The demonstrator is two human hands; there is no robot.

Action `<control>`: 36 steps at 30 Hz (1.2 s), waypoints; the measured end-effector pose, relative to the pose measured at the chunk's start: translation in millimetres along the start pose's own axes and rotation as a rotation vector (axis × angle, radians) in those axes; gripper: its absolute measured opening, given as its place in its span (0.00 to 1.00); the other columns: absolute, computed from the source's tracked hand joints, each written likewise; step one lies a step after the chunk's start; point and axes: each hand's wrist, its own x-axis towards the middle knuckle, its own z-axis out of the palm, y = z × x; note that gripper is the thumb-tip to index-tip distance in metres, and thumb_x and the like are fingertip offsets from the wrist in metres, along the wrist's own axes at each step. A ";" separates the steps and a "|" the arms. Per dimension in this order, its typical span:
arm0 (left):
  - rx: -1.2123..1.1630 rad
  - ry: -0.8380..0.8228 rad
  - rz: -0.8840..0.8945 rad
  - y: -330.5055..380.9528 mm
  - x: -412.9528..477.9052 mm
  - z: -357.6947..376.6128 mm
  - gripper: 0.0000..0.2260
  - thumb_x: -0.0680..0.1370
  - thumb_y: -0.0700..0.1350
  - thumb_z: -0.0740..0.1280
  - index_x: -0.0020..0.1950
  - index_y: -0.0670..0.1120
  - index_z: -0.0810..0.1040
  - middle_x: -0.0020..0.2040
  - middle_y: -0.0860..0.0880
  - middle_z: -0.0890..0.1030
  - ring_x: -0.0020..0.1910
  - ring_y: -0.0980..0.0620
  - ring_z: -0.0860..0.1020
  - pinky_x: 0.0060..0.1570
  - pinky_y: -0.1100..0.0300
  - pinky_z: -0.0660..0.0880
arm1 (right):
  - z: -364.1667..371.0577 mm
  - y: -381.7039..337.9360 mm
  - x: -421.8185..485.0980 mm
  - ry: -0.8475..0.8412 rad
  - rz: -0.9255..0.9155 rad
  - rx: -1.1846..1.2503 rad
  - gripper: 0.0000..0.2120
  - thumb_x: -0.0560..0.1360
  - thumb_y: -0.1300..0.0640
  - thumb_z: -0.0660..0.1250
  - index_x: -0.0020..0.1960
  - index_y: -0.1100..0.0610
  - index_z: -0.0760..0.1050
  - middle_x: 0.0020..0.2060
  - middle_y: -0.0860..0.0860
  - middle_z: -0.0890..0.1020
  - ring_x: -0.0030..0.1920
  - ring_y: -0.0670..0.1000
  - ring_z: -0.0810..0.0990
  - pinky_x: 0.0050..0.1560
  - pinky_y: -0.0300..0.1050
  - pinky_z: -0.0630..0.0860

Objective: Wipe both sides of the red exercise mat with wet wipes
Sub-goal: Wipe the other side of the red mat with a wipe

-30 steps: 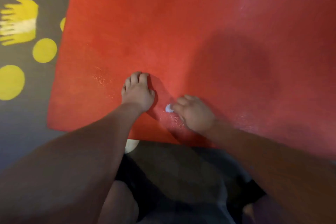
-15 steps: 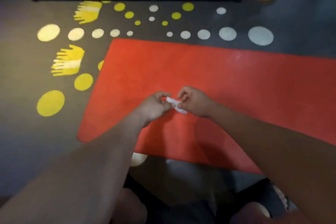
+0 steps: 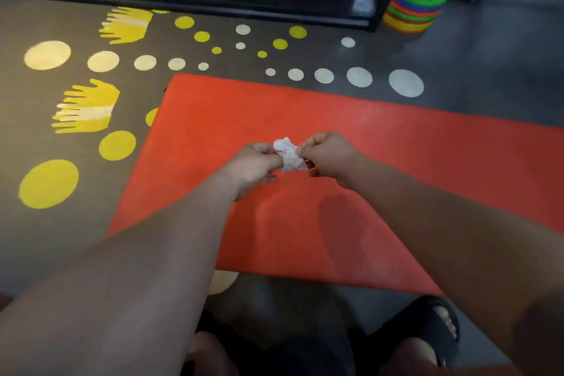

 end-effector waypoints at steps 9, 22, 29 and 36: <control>-0.087 0.160 0.006 -13.5 3.2 11.4 0.08 0.79 0.34 0.67 0.42 0.44 0.77 0.39 0.45 0.78 0.38 0.52 0.77 0.42 0.60 0.78 | -15.9 -13.9 15.2 -0.154 -0.021 -0.230 0.06 0.76 0.64 0.66 0.42 0.56 0.76 0.39 0.56 0.80 0.38 0.51 0.78 0.37 0.45 0.75; -0.276 0.057 0.037 -13.5 -11.1 11.7 0.09 0.79 0.36 0.67 0.41 0.48 0.75 0.37 0.52 0.79 0.42 0.55 0.77 0.55 0.53 0.79 | -37.0 -6.8 10.5 -0.181 -0.074 -0.142 0.07 0.76 0.64 0.64 0.42 0.54 0.73 0.40 0.53 0.77 0.42 0.51 0.76 0.38 0.46 0.73; -0.148 -0.005 0.035 -37.9 17.8 24.5 0.03 0.79 0.36 0.69 0.51 0.43 0.77 0.49 0.41 0.81 0.50 0.49 0.81 0.50 0.57 0.80 | -39.3 47.4 36.5 -0.410 -0.088 -0.060 0.07 0.74 0.56 0.72 0.51 0.54 0.80 0.41 0.50 0.82 0.41 0.46 0.77 0.44 0.45 0.70; 0.343 0.244 -0.047 -83.5 46.3 14.9 0.06 0.80 0.42 0.67 0.43 0.47 0.78 0.43 0.43 0.83 0.42 0.45 0.81 0.45 0.54 0.78 | -30.7 121.5 93.8 -0.140 -0.159 -0.297 0.04 0.73 0.61 0.70 0.40 0.56 0.78 0.32 0.52 0.79 0.34 0.50 0.76 0.36 0.43 0.73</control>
